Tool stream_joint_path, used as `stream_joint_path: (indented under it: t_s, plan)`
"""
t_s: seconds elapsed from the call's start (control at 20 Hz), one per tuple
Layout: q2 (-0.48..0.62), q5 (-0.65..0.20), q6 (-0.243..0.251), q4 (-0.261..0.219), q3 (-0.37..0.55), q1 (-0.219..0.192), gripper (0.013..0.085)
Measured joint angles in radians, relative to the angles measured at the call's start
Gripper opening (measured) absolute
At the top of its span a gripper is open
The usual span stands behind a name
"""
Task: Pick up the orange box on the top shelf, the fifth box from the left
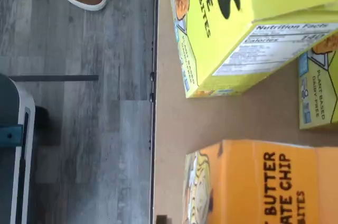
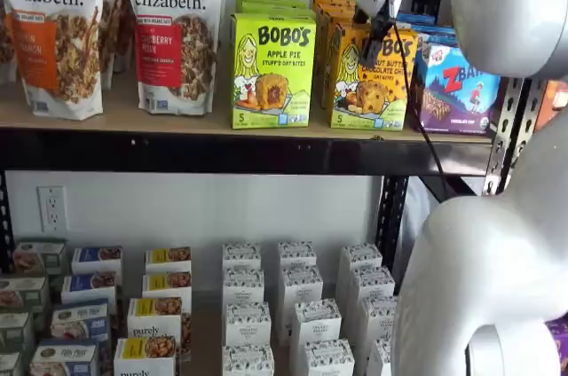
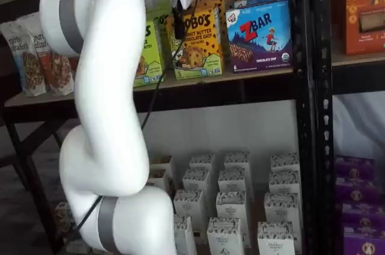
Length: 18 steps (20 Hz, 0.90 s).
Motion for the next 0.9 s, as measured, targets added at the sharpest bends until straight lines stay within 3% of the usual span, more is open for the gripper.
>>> stream_joint_path:
  t_s: [0.55,0.9]
  plan:
    - [0.001,0.008,0.000,-0.003,-0.002,0.000,0.0650]
    - [-0.002,0.003,0.000,0.001,0.004,0.000,0.0490]
